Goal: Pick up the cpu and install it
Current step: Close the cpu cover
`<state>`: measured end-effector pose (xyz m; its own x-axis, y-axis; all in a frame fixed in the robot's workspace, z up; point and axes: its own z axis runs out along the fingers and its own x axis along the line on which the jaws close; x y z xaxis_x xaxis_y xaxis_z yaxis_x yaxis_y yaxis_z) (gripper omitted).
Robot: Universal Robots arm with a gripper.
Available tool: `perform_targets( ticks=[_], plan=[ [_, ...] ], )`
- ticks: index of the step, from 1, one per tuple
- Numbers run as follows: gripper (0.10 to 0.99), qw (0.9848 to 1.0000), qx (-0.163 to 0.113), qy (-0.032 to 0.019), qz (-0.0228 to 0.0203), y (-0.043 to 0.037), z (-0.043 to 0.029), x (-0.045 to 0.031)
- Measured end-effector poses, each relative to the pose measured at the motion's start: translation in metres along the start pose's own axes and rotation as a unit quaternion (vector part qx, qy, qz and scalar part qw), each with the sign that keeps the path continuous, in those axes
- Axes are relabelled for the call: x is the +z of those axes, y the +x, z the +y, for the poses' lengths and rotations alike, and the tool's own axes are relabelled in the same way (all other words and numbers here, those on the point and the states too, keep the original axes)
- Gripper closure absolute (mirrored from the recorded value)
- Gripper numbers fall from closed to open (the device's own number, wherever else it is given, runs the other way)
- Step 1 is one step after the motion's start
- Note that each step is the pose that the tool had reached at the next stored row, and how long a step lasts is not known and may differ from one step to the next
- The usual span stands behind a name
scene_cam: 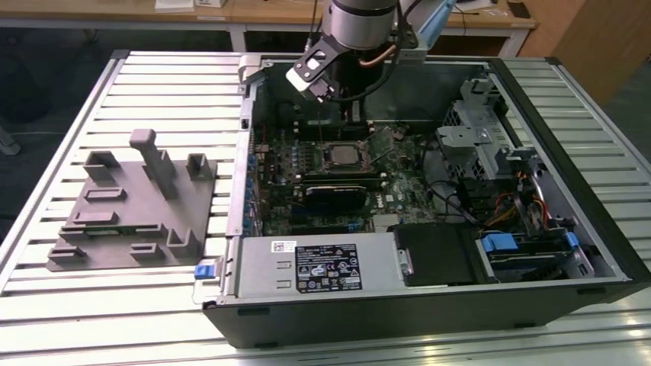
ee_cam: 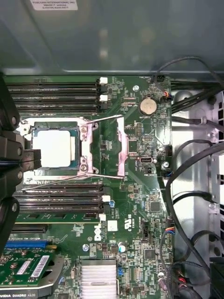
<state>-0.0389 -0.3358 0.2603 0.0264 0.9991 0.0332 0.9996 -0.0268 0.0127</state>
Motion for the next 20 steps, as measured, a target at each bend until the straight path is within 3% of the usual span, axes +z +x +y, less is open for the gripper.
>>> perform_targets(
  ticks=[7, 11, 16, 20],
  plan=[
    [0.98, 1.0, 0.0, 0.0, 0.0, 0.0004, 0.0188, 0.0018],
    [0.98, 1.0, 0.0, 0.0001, -0.0001, 0.0005, 0.0214, 0.0015],
    [0.98, 1.0, 0.0, 0.0, 0.0, 0.0007, 0.0217, -0.0049],
    [0.98, 1.0, 0.0, 0.0001, 0.0001, 0.0011, 0.0349, -0.0048]
  ],
)
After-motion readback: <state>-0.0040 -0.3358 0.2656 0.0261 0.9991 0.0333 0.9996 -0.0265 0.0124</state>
